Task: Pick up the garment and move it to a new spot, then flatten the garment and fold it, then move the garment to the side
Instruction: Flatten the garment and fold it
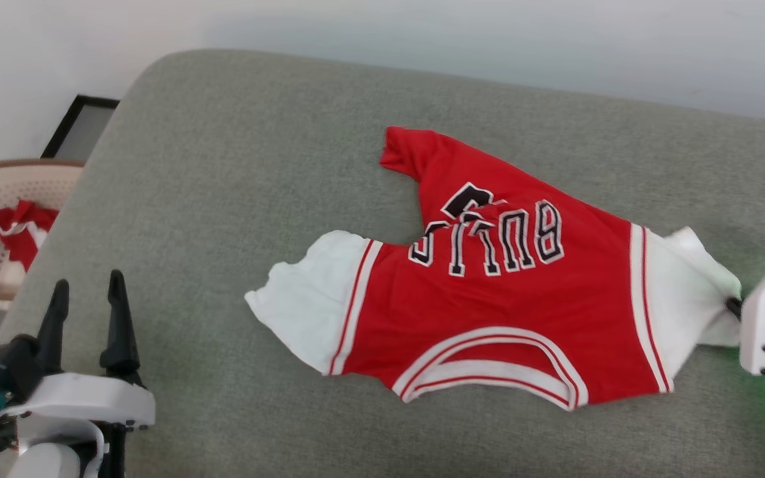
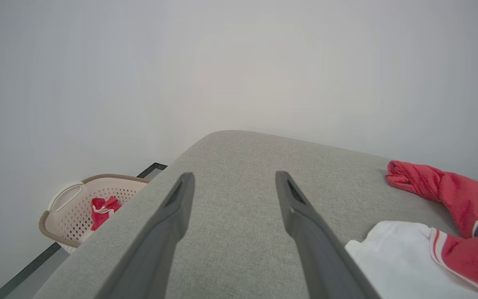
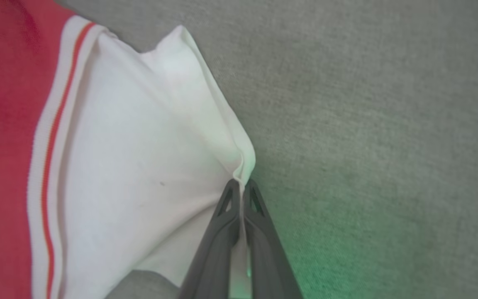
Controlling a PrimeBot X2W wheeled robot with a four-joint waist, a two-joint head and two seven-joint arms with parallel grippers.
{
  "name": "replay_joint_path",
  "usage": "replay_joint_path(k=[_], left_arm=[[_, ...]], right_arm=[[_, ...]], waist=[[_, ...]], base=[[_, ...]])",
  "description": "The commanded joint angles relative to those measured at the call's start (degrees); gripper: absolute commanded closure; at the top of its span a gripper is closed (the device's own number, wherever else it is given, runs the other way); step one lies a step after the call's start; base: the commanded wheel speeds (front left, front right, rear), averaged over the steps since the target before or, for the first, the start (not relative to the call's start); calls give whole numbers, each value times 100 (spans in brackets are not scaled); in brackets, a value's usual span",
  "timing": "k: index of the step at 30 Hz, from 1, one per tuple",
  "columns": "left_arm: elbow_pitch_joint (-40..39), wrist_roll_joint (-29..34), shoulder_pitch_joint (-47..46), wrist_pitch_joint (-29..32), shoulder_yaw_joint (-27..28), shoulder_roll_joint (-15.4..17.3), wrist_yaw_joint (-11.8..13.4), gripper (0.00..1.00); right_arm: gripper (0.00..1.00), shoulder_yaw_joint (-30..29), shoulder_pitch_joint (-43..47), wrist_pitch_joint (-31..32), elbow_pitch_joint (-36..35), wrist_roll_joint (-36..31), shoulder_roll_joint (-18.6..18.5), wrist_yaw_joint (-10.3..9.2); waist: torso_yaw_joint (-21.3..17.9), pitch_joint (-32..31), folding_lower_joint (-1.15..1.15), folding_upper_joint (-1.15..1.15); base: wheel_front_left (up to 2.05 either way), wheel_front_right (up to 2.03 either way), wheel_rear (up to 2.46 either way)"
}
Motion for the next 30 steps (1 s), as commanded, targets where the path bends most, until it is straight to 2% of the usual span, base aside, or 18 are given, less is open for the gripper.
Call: replay_joint_path(k=[1, 11, 12, 13, 14, 24, 30], left_arm=[[8, 32, 68, -6, 71, -18, -44, 0], [161, 193, 144, -6, 186, 27, -265, 0], [166, 183, 135, -6, 184, 46, -287, 0], [177, 184, 118, -6, 180, 73, -297, 0], [193, 200, 103, 24, 158, 101, -317, 0], [38, 179, -55, 339, -17, 304, -510, 0], [-38, 22, -173, 932, -181, 516, -685, 0]], right_arm=[[100, -89, 333, 121, 90, -1, -55, -23], [100, -788, 1446, 418, -531, -134, 251, -23], [59, -836, 1452, 347, -612, -208, 285, -22], [3, -857, 1463, 327, -686, -259, 318, -22], [0, -879, 1480, 339, -753, -300, 362, -22], [0, -1116, 1554, -159, -1695, -532, 516, -17], [0, -1376, 1908, -1016, -2616, -885, 703, -17]], waist=[[-81, -74, 0, 0], [-368, -209, 0, 0], [-407, -217, 0, 0], [-444, -223, 0, 0], [-486, -233, 0, 0], [-834, -398, 0, 0], [-1117, -503, 0, 0]], base=[[0, 0, 0], [0, 0, 0], [0, 0, 0], [0, 0, 0], [0, 0, 0], [0, 0, 0], [0, 0, 0]])
